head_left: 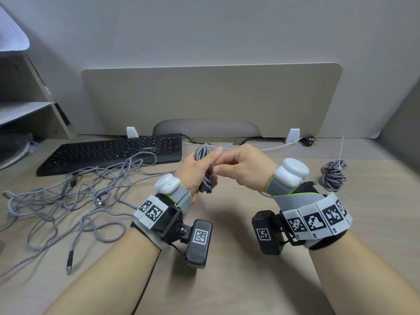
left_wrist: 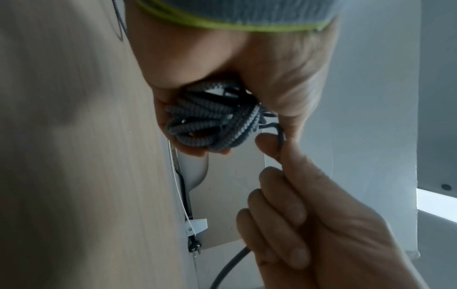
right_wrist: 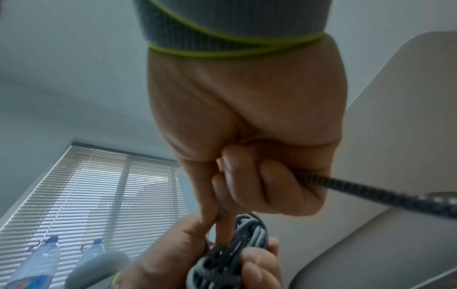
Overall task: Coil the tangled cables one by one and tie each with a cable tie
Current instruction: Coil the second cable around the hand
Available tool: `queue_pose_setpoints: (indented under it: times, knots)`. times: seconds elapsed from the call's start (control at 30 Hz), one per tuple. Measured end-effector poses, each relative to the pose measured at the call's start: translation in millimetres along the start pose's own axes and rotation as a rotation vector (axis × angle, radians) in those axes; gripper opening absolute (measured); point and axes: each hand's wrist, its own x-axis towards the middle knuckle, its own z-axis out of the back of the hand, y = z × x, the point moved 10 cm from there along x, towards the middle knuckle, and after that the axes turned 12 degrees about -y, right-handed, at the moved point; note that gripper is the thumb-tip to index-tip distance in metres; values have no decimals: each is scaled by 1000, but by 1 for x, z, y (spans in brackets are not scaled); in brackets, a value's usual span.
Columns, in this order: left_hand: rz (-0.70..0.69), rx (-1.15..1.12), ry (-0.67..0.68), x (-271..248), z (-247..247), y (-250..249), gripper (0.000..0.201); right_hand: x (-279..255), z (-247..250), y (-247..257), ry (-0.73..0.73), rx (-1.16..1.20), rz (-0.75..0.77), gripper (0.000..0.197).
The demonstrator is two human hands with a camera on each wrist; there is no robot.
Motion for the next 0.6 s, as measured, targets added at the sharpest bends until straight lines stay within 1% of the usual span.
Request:
queue_pose_setpoints:
  times: [0.07,0.13,0.2,0.27,0.33,0.4,0.47,0.53,0.6]
  knots:
    - [-22,-33,-71,7,11,-4,26,-2,-6,0,20,-6,-14,19]
    - [-60,-19,-160,16,27,-11,24,-4,-10,-2,45,11,-43,25]
    - [-83,-24,-237,25,47,-20,20,-5,-9,-4,53,4,-80,25]
    - [-93,-113,-313,35,71,-30,20,-4,-7,-7,50,16,-109,26]
    - [-103,-220,-358,42,90,-40,19,-3,-3,-10,37,39,-126,28]
    - [-93,-275,-351,45,97,-43,16,-1,-1,-12,21,35,-127,29]
    - [-64,-274,-297,43,89,-40,16,0,1,-13,5,-4,-120,30]
    - [-59,-204,-214,37,74,-39,17,1,3,-15,-3,-44,-123,28]
    - [-85,-117,-94,27,53,-43,14,2,6,-18,-13,-56,-133,27]
